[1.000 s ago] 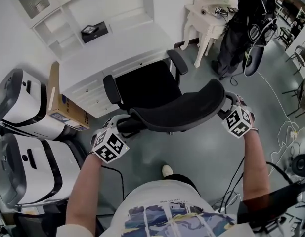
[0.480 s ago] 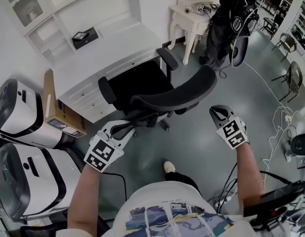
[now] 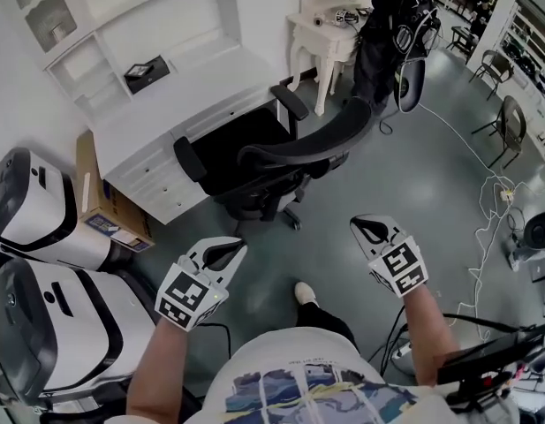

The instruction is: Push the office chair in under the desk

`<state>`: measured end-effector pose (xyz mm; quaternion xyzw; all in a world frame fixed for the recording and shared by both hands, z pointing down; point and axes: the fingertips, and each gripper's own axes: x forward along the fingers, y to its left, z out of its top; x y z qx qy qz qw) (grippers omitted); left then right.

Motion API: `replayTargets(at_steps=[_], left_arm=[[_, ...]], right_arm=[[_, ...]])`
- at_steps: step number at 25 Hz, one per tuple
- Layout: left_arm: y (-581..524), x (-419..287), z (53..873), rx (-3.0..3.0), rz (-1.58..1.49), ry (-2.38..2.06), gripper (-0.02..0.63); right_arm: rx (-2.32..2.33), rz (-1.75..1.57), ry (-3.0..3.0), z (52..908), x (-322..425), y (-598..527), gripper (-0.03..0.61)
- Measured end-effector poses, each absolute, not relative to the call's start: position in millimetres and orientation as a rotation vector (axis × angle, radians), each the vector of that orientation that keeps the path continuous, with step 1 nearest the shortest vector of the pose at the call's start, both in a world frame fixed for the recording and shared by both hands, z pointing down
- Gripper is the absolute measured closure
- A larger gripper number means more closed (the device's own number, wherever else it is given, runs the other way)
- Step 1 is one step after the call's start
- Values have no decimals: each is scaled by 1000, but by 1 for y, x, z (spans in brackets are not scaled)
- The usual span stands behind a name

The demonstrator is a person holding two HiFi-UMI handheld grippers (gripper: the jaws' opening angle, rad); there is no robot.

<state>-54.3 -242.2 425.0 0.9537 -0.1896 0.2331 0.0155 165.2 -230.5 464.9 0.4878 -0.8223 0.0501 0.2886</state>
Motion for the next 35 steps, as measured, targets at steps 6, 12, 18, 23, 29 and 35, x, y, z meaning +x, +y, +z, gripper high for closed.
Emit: replayTargets(at_steps=[6, 12, 18, 23, 29, 35], left_arm=[[-198, -71, 415, 2950, 603, -634, 601], [-158, -83, 405, 2944, 511, -627, 601], [-125, -86, 407, 2940, 516, -604, 601], [-106, -87, 407, 2946, 512, -584, 601], [-92, -85, 408, 2948, 504, -565, 601], [-84, -78, 407, 2952, 502, -553, 601]], right_arm=[[1352, 186, -2262, 462, 125, -178, 554], [1366, 197, -2301, 455, 95, -135, 554], [1390, 216, -2332, 452, 77, -100, 554], [1369, 218, -2348, 451, 63, -80, 554], [1359, 196, -2362, 446, 56, -65, 554], [1348, 192, -2390, 438, 51, -60, 554]])
